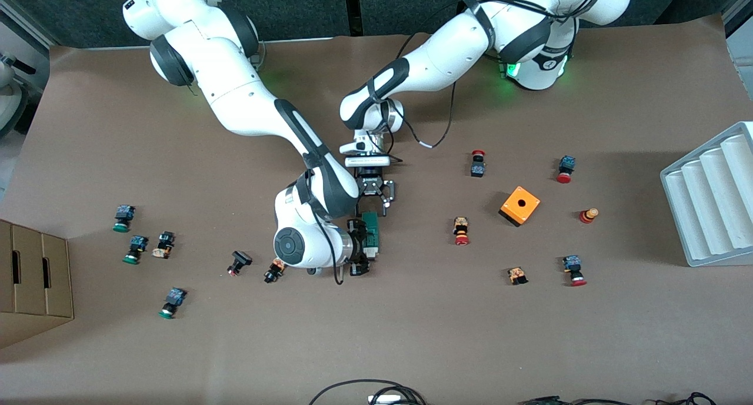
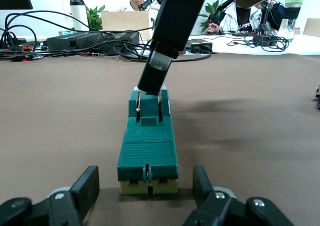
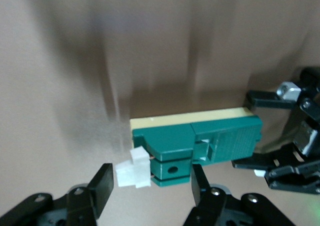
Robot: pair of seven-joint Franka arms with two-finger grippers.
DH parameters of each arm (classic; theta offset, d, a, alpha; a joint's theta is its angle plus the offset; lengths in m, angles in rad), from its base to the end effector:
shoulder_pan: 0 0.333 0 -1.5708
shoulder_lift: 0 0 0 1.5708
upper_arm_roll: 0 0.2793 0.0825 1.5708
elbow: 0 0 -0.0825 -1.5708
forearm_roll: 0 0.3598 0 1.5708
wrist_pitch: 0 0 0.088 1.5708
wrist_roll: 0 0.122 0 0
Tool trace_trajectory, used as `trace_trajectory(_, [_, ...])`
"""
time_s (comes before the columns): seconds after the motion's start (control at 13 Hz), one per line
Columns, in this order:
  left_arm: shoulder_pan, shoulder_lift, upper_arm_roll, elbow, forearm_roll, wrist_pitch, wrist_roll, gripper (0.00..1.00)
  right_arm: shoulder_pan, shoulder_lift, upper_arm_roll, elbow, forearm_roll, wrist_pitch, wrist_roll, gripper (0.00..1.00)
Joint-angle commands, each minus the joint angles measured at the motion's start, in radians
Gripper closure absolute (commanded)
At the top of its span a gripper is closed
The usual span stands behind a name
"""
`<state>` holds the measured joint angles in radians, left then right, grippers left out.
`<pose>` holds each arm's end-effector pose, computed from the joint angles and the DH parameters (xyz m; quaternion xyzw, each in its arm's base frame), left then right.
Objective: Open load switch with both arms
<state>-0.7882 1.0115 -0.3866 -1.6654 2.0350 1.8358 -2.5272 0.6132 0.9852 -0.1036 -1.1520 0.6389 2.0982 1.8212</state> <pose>0.3269 -0.5217 0.0496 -0.8054 -0.0045 -0.5927 0.0043 0.5962 0.3977 0.1792 -0.6774 0.6996 0.2147 0.0752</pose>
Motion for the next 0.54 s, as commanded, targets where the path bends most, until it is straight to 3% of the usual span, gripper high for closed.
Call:
trace_trajectory(0.0, [-0.011, 0.032, 0.018, 0.022, 0.005, -0.007, -0.013, 0.17, -0.006, 0.023, -0.002, 0.046, 0.038, -0.030, 0.007, 0.31])
trace_trajectory(0.08, [-0.011, 0.030, 0.018, 0.022, 0.005, -0.007, -0.013, 0.17, -0.006, 0.027, -0.002, 0.046, 0.038, -0.030, 0.007, 0.34])
trace_trajectory(0.46, [-0.011, 0.030, 0.018, 0.022, 0.005, -0.007, -0.013, 0.17, -0.006, 0.033, -0.002, 0.046, 0.038, -0.030, 0.007, 0.34])
